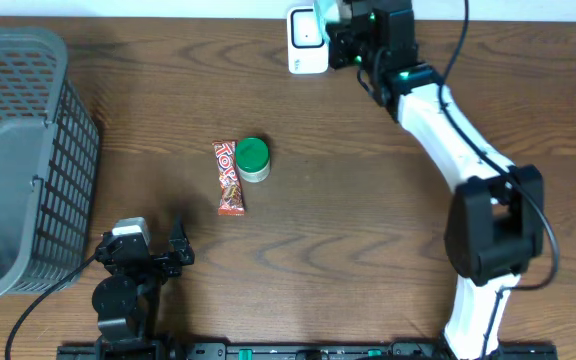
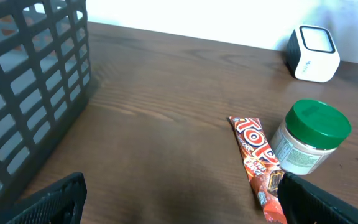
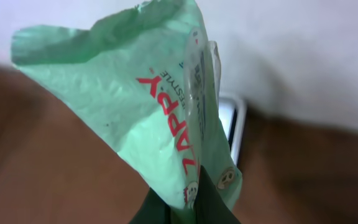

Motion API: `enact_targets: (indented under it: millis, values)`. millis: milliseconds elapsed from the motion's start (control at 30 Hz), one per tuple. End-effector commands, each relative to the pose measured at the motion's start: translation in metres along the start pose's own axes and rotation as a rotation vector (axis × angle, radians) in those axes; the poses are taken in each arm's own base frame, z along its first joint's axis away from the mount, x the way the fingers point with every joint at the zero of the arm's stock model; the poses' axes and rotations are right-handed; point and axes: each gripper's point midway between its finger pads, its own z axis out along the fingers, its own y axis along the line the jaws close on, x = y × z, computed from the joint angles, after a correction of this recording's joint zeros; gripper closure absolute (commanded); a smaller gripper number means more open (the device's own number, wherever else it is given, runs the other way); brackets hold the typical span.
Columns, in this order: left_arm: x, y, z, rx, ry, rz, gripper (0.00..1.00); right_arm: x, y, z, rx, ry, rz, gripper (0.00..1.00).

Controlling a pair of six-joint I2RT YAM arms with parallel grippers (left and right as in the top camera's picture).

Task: Scan the item barcode
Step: 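Raise the wet-wipe pack up to the white scanner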

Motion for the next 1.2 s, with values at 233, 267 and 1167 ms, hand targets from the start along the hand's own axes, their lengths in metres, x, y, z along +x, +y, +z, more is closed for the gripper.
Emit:
enact_targets:
  millis: [233,267,1167]
  values:
    - [0.011,0.0,0.002,0.002,0.033,0.016,0.02,0.021,-0.006,0.068,0.085,-0.036,-0.155,0.99]
    - [0.011,0.0,0.002,0.002,0.033,0.016,0.02,0.02,-0.007,0.072,0.095,-0.033,-0.169,0.99]
    - [0.011,0.0,0.002,0.002,0.033,0.016,0.02,0.05,-0.01,0.096,0.265,0.13,-0.593,0.99]
